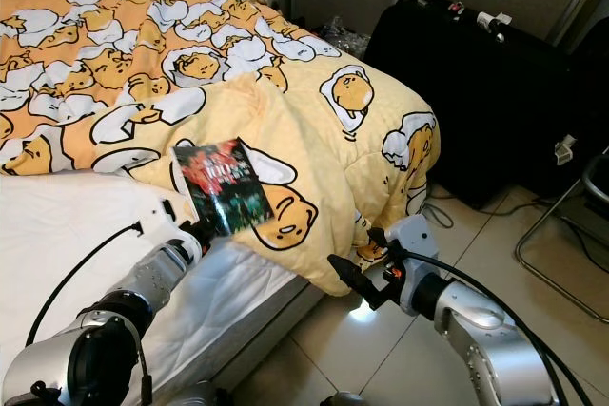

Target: Clean up the room

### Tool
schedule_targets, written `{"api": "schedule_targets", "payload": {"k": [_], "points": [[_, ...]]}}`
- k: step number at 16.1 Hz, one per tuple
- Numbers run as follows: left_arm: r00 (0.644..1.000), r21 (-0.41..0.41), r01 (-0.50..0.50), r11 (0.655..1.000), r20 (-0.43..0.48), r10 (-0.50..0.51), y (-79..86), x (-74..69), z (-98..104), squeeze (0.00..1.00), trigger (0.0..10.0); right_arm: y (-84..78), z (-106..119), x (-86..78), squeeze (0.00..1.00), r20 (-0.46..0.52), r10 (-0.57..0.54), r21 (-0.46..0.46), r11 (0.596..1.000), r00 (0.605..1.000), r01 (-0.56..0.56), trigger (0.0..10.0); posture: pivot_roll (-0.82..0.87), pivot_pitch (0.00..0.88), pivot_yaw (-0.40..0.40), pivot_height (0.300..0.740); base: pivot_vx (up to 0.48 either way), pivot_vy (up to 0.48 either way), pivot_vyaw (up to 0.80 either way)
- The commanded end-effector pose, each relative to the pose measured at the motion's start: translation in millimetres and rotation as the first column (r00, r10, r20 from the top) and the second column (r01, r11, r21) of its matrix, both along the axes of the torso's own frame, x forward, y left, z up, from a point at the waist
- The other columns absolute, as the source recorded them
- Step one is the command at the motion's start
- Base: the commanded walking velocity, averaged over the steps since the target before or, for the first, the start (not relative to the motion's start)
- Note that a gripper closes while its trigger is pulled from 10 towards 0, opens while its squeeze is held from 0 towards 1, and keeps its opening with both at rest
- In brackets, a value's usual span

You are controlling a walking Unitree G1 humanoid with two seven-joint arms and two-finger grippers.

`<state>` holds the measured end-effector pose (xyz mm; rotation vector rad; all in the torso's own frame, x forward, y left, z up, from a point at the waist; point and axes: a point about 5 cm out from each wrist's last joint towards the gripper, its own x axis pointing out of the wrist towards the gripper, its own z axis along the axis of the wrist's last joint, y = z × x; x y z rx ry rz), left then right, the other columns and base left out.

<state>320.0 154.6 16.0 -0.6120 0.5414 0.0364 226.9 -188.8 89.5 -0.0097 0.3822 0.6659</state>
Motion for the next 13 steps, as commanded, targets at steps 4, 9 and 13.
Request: {"api": "schedule_targets", "payload": {"k": [4,9,13], "points": [[0.998,0.14,-0.006,0.99,-0.063,0.015,11.6,-8.7,-9.9,1.0,10.0,-5.1,2.0,-1.8,0.0,-0.006,0.008,-0.023,1.0,1.0,-0.008,10.0,-0.23,0.042,0.013,0.74,0.0,0.0,0.0],[0.997,0.061,-0.072,0.996,-0.034,0.074,16.7,-4.2,-4.3,0.0,10.0,-5.1,3.2,-3.7,0.0,-0.01,0.015,-0.024,1.0,1.0,-0.016,10.0,-0.23,0.041,0.012,0.74,0.0,0.0,0.0],[0.996,-0.05,-0.083,0.995,0.023,0.085,16.5,1.7,3.8,0.0,10.0,-4.5,4.0,-3.6,0.0,-0.011,0.02,-0.022,1.0,1.0,-0.02,10.0,-0.23,0.043,0.01,0.74,0.0,0.0,0.0]]}}
